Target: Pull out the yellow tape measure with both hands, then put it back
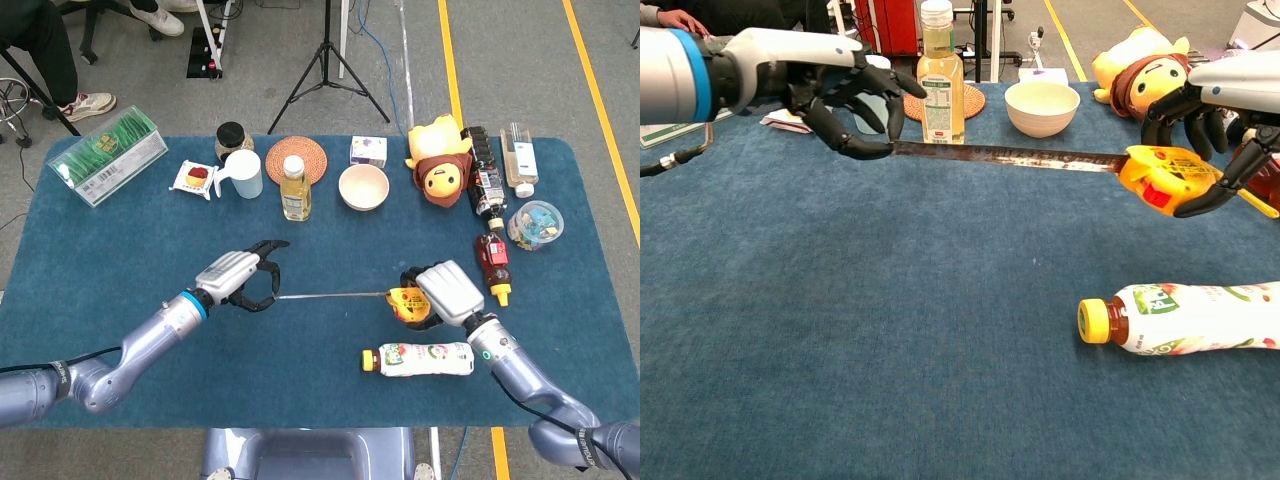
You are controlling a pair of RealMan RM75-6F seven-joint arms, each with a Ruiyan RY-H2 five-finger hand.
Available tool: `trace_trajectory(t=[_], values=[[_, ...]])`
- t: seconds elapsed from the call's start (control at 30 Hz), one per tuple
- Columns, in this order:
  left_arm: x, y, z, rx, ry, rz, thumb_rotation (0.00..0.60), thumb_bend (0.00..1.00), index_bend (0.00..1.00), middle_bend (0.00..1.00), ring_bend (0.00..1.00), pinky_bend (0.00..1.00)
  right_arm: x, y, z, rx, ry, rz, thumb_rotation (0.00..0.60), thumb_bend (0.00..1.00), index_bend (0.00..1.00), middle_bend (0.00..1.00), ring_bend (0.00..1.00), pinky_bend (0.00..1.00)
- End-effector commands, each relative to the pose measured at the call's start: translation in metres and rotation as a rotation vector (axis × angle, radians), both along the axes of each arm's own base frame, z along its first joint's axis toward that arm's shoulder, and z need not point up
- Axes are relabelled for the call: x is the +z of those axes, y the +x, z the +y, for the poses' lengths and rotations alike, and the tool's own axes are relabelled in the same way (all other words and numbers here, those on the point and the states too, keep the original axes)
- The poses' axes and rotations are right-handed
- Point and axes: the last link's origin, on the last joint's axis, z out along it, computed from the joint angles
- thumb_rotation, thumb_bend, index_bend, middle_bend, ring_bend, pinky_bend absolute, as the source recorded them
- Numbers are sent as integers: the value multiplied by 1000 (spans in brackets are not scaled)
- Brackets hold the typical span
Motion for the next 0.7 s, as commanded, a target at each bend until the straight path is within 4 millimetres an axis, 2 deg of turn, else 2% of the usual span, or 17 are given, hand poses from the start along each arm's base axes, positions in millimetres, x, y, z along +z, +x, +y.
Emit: trace_trajectory(t=[0.03, 0.37, 0.7], values=[[4, -9, -4, 19, -8, 1, 600, 374, 588, 71, 0, 158, 0, -2, 1, -4, -1, 0, 478, 56, 586, 616, 570, 520], [18, -52, -22, 106, -33, 17, 600, 372, 588, 71, 0, 159, 5, -13, 1, -9, -9, 30, 474, 56, 586, 616, 571, 518], [31, -83, -33, 164, -22, 35, 600, 373, 588, 71, 0, 159, 4, -16, 2, -5, 4, 63, 477, 55, 587, 616, 571, 517]])
